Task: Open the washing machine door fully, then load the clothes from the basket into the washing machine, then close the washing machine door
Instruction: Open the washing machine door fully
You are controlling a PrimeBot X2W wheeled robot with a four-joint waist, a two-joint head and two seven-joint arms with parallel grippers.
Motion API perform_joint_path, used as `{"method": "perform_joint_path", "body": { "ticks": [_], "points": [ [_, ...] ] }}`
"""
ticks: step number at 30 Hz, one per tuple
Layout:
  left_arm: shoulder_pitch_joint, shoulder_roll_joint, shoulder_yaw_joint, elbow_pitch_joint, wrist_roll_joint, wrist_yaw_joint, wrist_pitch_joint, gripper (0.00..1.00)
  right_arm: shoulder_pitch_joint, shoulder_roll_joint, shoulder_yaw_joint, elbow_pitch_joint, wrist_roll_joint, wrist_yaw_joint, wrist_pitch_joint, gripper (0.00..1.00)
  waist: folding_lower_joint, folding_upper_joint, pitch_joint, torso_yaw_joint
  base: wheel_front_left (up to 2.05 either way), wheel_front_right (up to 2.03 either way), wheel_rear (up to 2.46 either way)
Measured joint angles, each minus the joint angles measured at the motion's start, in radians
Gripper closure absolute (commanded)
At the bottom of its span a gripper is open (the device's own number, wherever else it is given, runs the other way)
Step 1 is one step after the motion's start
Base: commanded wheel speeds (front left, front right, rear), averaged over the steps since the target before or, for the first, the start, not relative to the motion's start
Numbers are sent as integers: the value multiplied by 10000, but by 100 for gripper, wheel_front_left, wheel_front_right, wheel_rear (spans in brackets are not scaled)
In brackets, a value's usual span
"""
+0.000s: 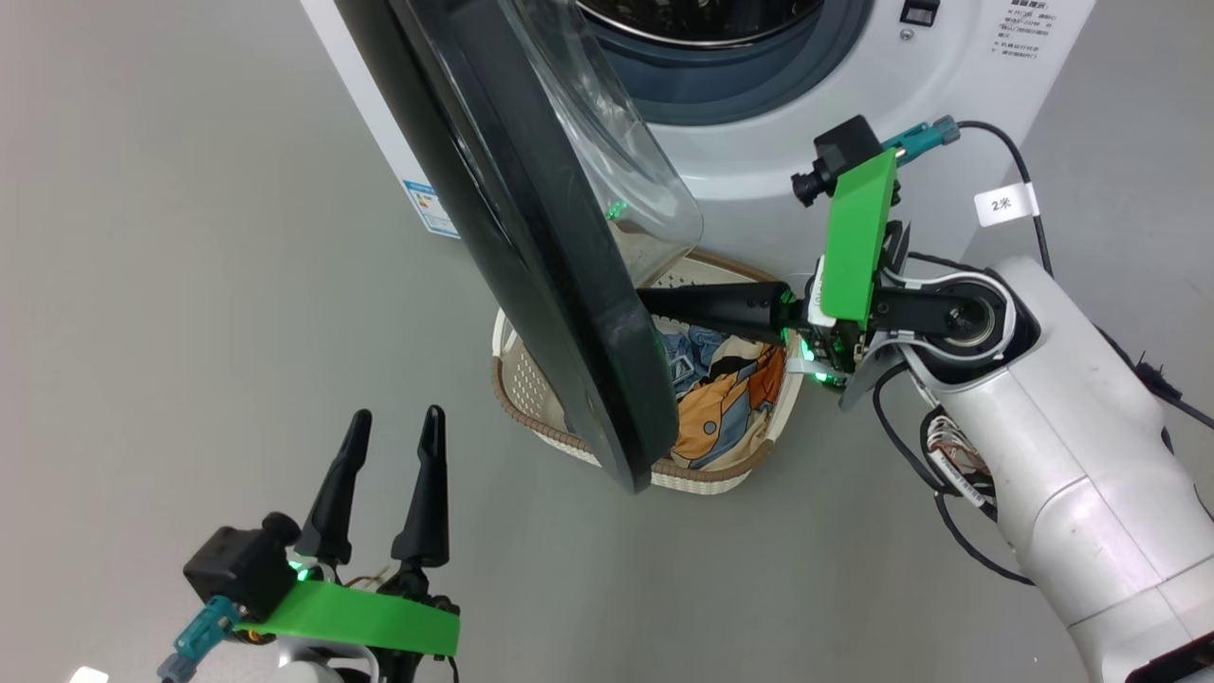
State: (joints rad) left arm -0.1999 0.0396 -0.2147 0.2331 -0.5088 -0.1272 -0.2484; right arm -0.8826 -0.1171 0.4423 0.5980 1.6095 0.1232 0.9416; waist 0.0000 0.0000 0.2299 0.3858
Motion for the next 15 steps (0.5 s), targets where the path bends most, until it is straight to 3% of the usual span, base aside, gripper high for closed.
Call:
{"method": "perform_joint_path", "body": {
  "ticks": [6,7,8,15],
  "points": [
    [15,0,0,44,0,2,0,0,226,-19,19,-123,-2,0,-165,100,0,0,-170,-30,0,0,0],
    [33,0,2,44,2,2,0,0,284,-44,8,-196,-10,0,-245,95,0,0,-195,-63,0,0,0],
    [51,6,2,56,2,2,0,0,350,-79,0,-249,-40,0,-341,80,0,0,-220,-105,0,0,0],
    [171,117,36,125,2,4,0,0,1003,-445,-293,-612,-88,0,-805,47,0,0,-378,-488,0,0,0]
  ]
}}
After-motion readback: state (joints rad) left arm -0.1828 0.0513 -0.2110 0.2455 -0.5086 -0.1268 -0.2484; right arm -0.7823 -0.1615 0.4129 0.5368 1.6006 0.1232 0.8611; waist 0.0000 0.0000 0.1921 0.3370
